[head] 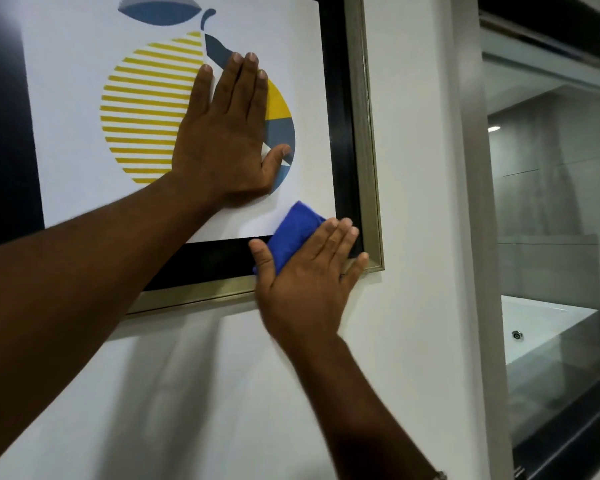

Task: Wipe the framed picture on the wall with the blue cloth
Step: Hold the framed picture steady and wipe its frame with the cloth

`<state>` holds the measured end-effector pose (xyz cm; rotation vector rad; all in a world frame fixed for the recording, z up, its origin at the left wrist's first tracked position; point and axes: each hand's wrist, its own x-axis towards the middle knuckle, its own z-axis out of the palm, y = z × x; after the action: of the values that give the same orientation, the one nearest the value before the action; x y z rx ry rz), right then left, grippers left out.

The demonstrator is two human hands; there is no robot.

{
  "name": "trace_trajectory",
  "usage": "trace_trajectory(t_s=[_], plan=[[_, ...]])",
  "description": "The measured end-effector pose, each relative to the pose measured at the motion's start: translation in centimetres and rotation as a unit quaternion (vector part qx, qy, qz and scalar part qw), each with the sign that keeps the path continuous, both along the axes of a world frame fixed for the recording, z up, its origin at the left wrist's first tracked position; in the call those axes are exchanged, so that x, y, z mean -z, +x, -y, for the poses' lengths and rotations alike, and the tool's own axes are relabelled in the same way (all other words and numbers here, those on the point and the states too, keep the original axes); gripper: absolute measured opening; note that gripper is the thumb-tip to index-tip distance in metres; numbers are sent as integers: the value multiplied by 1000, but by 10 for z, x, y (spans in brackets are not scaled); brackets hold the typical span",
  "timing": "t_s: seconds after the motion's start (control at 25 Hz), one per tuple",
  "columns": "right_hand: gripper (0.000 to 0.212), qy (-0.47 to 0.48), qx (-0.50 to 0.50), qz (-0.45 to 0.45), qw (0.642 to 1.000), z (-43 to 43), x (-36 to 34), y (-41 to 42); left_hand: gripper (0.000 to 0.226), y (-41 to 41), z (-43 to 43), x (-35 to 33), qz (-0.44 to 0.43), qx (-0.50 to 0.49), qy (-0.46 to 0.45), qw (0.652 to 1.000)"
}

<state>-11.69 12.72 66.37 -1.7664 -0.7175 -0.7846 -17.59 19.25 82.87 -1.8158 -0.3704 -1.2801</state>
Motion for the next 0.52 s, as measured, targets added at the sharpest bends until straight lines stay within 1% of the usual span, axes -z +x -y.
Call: trace_trajectory(t_s=[0.12, 0.24, 0.28, 0.32, 0.4, 0.44, 0.52], plan=[[105, -28, -5, -42, 999, 17, -5, 32, 80, -5, 4, 1, -7, 6, -9, 1000], [107, -20, -29, -27, 999, 20, -4, 37, 52, -11, 16, 16, 8, 46, 38, 998], [109, -19, -41, -21, 999, 21, -3, 38, 46, -12, 21, 27, 5, 55, 37, 998], [111, -22, -51, -14, 998, 22, -3, 39, 47, -11, 27, 41, -22, 64, 13, 998], [109, -35, -69, 1, 997, 25, -1, 44, 54, -4, 40, 72, -89, 68, -72, 991], [107, -37, -80, 10, 996, 27, -1, 46, 52, 2, 45, 86, -98, 71, -114, 986], [102, -44, -111, 25, 993, 32, 1, 50, 43, 15, 58, 107, -77, 96, -195, 973]])
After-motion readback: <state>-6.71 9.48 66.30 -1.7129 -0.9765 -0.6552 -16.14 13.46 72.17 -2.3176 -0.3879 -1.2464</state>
